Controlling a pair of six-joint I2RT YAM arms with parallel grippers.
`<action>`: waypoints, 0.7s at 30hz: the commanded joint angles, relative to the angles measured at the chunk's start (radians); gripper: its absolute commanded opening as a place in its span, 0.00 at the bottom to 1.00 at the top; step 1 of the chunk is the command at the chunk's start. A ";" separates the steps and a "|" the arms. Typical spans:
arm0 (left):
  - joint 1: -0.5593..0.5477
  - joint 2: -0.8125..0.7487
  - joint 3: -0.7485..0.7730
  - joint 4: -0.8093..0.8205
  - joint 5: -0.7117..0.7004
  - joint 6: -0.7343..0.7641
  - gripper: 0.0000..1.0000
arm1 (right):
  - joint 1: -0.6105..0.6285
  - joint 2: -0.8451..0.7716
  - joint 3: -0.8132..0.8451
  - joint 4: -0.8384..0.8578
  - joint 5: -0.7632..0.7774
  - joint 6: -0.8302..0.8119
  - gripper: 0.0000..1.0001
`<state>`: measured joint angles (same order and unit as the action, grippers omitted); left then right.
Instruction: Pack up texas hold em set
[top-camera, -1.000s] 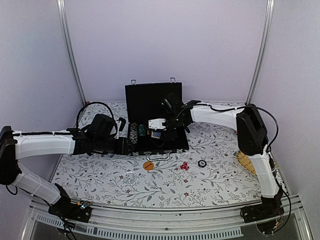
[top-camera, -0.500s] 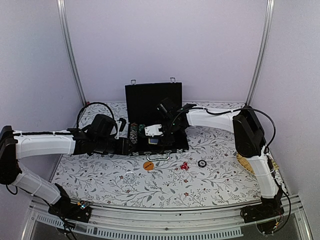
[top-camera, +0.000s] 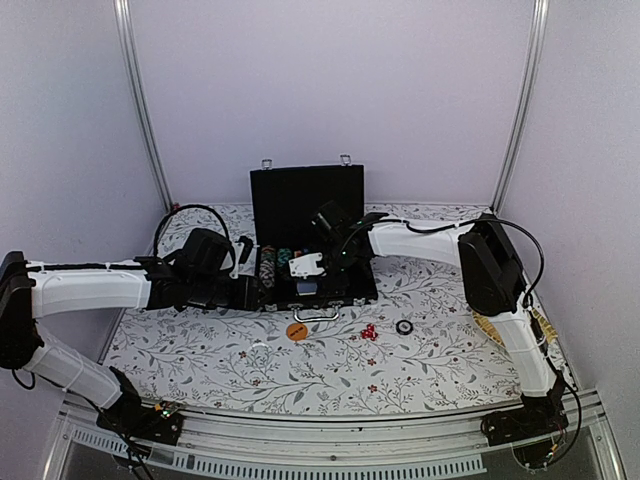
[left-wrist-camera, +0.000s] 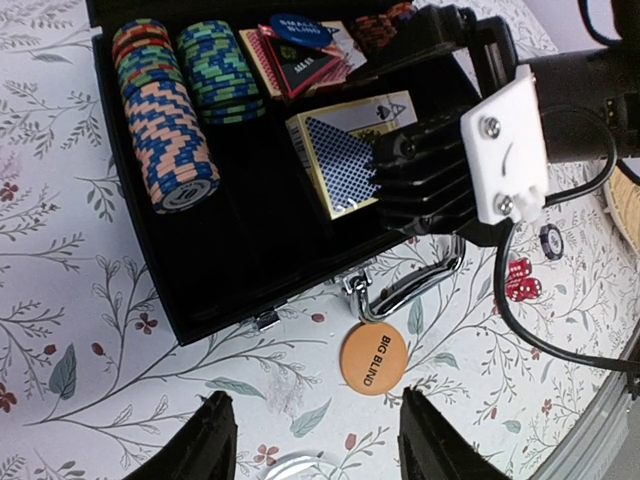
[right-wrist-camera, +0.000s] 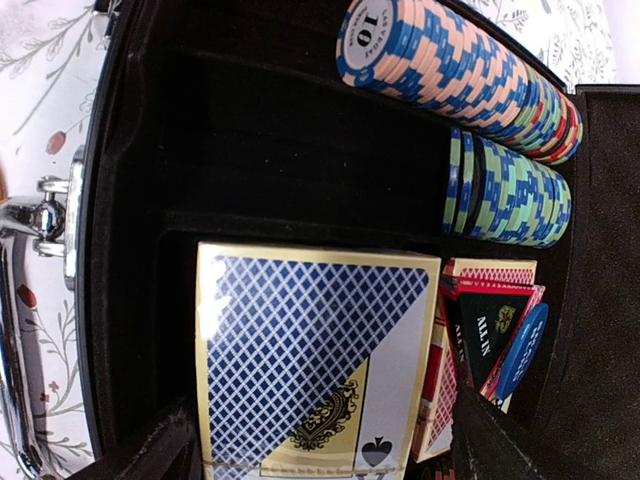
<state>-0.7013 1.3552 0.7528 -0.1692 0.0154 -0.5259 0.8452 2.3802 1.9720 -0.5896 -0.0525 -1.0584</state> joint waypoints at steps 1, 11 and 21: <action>0.008 0.016 0.023 0.008 0.009 0.019 0.56 | 0.008 -0.020 0.013 -0.060 -0.011 0.009 0.87; 0.018 0.093 0.178 -0.044 -0.012 0.119 0.56 | -0.004 -0.230 -0.108 -0.109 -0.023 0.014 0.88; 0.067 0.360 0.453 -0.094 0.041 0.194 0.42 | -0.139 -0.514 -0.381 -0.073 -0.247 0.260 0.80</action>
<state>-0.6662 1.6207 1.1057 -0.2119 0.0273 -0.3824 0.7940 1.9999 1.7222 -0.6849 -0.1570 -0.9577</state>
